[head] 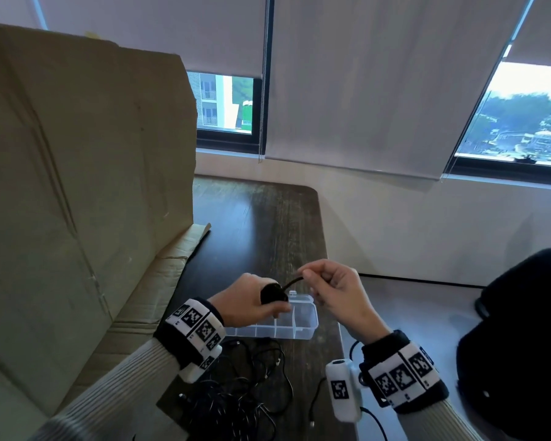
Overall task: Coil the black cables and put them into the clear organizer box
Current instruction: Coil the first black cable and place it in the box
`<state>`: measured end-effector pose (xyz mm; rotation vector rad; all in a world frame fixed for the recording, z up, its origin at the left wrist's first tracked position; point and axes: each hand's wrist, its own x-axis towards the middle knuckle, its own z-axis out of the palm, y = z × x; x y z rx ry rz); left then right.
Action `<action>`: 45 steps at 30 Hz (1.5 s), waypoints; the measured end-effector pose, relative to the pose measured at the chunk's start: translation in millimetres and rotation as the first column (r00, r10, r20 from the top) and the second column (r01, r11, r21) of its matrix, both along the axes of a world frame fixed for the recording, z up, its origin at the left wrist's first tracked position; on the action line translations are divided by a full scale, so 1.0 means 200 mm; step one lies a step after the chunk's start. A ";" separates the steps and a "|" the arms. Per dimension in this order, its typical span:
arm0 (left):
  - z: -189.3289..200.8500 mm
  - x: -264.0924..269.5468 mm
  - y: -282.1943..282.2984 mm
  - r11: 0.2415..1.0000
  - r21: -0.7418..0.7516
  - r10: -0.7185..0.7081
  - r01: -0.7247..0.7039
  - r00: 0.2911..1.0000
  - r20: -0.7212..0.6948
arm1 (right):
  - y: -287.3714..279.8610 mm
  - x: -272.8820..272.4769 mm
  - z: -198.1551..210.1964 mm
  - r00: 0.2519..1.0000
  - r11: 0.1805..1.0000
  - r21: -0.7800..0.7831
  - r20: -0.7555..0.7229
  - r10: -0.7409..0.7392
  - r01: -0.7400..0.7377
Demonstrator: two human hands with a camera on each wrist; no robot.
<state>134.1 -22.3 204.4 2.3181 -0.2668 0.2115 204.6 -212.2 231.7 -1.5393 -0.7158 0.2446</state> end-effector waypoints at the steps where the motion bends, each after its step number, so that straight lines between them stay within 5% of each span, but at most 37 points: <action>1: 0.02 0.00 0.00 0.995 -0.103 0.001 -0.005 0.999 -0.040 | -0.01 0.01 -0.01 1.000 1.000 0.001 -0.018 0.004 -0.004; 6: 0.08 -0.02 -0.04 0.878 -0.478 -0.061 -0.027 0.984 -0.168 | -0.03 0.04 -0.05 0.997 0.998 -0.042 -0.052 0.053 -0.055; 11: 0.10 -0.03 -0.03 0.609 -0.774 0.039 -0.170 0.982 -0.185 | -0.04 0.07 -0.11 0.994 0.998 -0.030 0.101 -0.043 0.046; 17: 0.17 0.00 -0.01 0.314 -0.934 0.142 -0.172 0.981 -0.133 | -0.02 0.05 -0.23 0.994 0.983 -0.175 0.091 0.067 -0.050; 20: 0.20 -0.01 0.02 0.234 -0.965 0.148 -0.117 0.985 -0.084 | -0.02 0.03 -0.27 0.985 0.958 -0.234 -0.077 0.152 -0.166; 25: 0.17 0.01 0.00 0.066 -0.996 0.226 -0.061 0.973 -0.044 | 0.01 0.01 -0.29 0.957 0.884 -0.367 -0.122 0.264 -0.290; 29: 0.13 0.07 0.06 0.213 -0.962 0.540 -0.170 0.841 -0.029 | 0.03 -0.02 -0.29 0.936 0.854 -0.387 -0.195 0.294 -0.349; 32: 0.06 0.09 0.15 0.455 -0.840 0.669 -0.296 0.736 0.103 | -0.01 -0.02 -0.20 0.959 0.874 -0.394 -0.103 0.265 -0.284; 34: 0.01 0.08 0.20 0.691 -0.583 0.658 -0.427 0.705 0.263 | -0.04 -0.01 -0.11 0.964 0.891 -0.371 -0.056 0.260 -0.262; 36: -0.01 0.07 0.18 0.821 -0.259 0.570 -0.509 0.748 0.340 | -0.06 -0.01 -0.04 0.968 0.909 -0.343 -0.014 0.250 -0.239; 40: 0.02 0.03 0.09 0.901 0.134 0.372 -0.413 0.893 0.253 | -0.08 0.00 0.05 0.960 0.938 -0.257 0.095 0.265 -0.234; 45: 0.03 0.01 -0.02 0.906 0.370 0.174 -0.205 0.978 0.117 | -0.08 0.03 0.13 0.959 0.977 -0.156 0.218 0.178 -0.146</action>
